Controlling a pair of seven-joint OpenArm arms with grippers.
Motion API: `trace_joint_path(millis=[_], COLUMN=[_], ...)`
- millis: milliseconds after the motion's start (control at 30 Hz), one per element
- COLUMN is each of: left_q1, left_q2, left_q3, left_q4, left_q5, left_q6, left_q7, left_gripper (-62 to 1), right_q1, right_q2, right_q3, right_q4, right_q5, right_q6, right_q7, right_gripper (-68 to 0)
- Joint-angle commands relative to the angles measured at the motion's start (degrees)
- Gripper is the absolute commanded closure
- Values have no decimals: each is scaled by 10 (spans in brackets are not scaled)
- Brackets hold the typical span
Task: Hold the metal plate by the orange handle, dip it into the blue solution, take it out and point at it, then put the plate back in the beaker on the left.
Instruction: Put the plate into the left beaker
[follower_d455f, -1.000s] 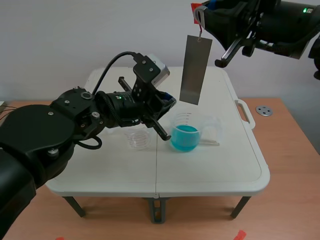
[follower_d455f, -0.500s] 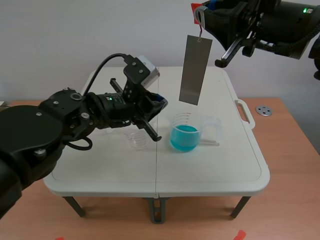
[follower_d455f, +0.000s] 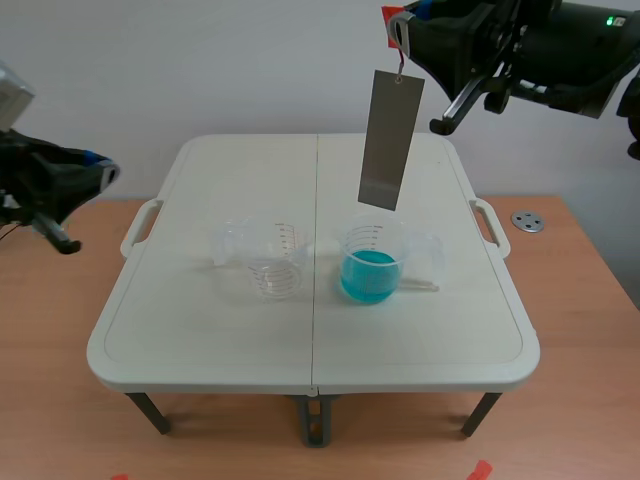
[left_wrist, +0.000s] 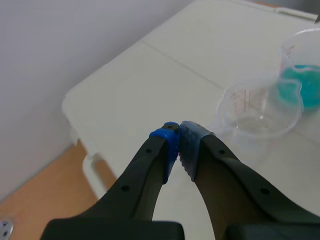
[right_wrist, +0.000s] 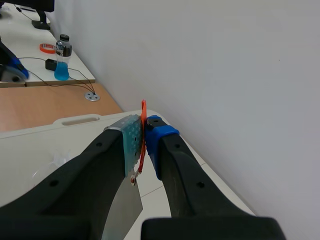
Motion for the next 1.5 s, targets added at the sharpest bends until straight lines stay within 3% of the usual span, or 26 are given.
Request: trace_joint_path(millis=[0, 100, 233, 433, 533, 600, 1033, 1467], left_q1=[42, 133, 270, 456, 525, 557, 608, 600], left_q2=[-28, -80, -116, -118, -101, -84, 59, 97], left_q3=[-26, -73, -130, -162, -162, -162, -130, 14], left_q4=[4, 8, 5, 5, 4, -2, -60, -90], left_q5=[-24, -60, -73, -71, -58, -47, 76, 158], left_q6=[1, 1, 4, 51, 76, 77, 76, 76], left_q7=[-16, -45, -77, -110, -120, -123, -122, -119], left_gripper=[-19, -19, -19, -19, -19, -19, -18, -18], right_q1=[16, 19, 24, 35, 43, 52, 74, 77], right_q2=[4, 1, -13, -39, -55, -63, -134, -182], right_q3=[9, 8, 6, 6, 1, -7, -29, -68], right_q4=[10, 10, 10, 10, 10, 10, 10, 10], right_q5=[10, 10, 10, 10, 10, 10, 1, -7], right_q6=[-2, -2, -2, -2, -2, -2, -2, -2], right_q7=[9, 9, -2, -17, -30, -39, -87, -121], right_gripper=[-15, -15, -15, -15, -15, -15, -15, -15])
